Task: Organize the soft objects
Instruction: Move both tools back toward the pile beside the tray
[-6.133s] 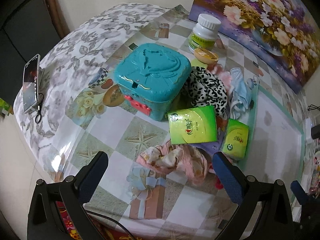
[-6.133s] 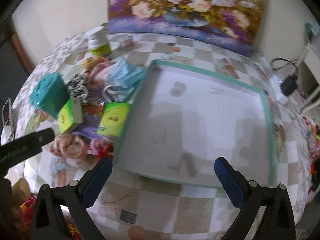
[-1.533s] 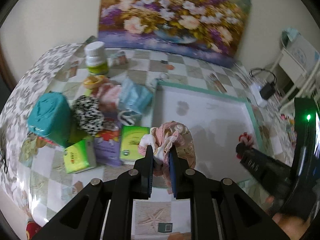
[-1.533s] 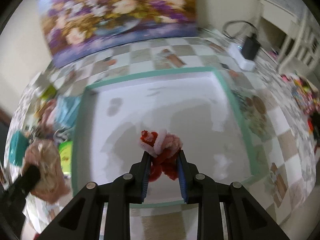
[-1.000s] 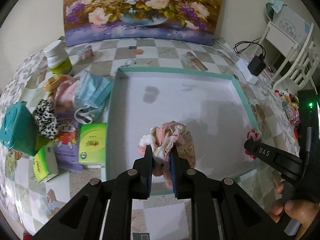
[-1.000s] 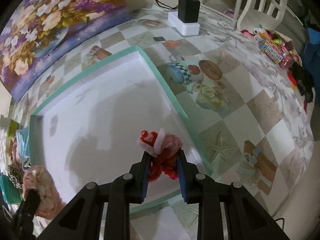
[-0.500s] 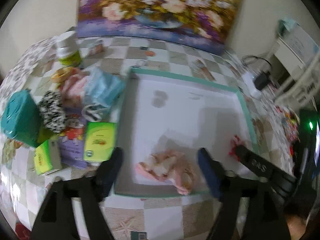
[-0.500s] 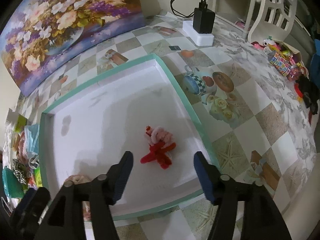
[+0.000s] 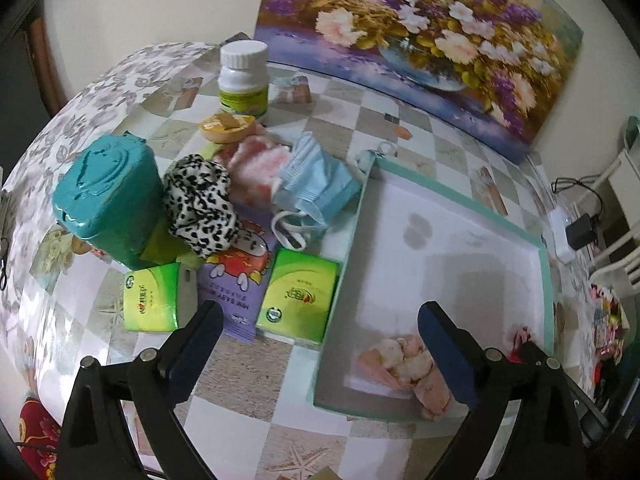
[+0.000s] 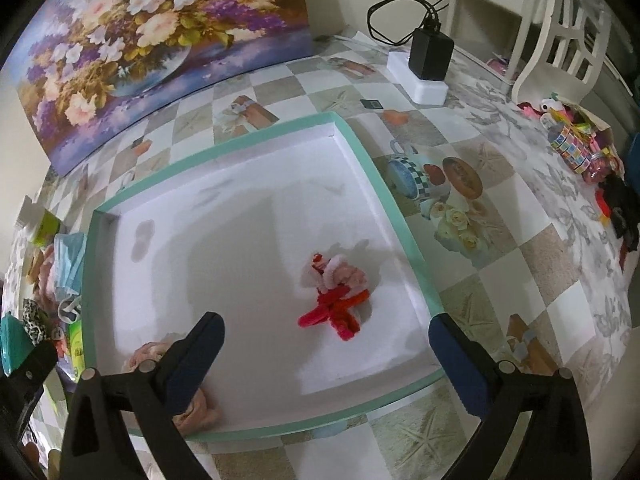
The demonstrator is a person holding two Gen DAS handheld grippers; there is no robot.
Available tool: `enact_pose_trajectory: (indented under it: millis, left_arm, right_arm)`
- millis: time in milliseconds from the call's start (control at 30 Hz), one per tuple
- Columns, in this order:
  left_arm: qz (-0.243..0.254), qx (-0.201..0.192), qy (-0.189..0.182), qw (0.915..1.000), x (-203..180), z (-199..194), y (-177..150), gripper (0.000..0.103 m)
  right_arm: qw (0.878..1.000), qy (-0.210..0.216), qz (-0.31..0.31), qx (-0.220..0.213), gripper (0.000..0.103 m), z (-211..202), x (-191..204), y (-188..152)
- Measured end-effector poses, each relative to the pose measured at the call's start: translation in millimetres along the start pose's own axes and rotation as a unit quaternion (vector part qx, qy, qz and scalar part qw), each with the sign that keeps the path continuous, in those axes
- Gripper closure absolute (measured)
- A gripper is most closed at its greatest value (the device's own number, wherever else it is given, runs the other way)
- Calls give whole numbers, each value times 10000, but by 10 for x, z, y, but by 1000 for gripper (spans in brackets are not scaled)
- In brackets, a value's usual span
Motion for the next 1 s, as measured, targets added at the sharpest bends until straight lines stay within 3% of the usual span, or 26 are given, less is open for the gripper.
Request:
enact_pose_trajectory:
  millis: [400,633,1000]
  left_arm:
    - [-503,-72,344,9981,482,-81,75,3]
    - [-682,66,386,9969,758,-124,30,3]
    - [-1249,403,687,9890,1360,-147,-38,3]
  right_arm:
    - [9933,1152,19,12,0,-196,409,-37]
    - [9936,1065,-341,-126,0,-293,611,-90]
    - [9797,1313,-1511,-137,0,-424,1425,-348]
Point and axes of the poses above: each gripper's, at about its wrist camera, not at the fingertips, and z roughly the way its jaws point, x to its left, y to its top, the point moved 9 cm from there along z, roughly the way its jaws point, and after that the axes turned 1 degree about -z, right-handed, at the moved point
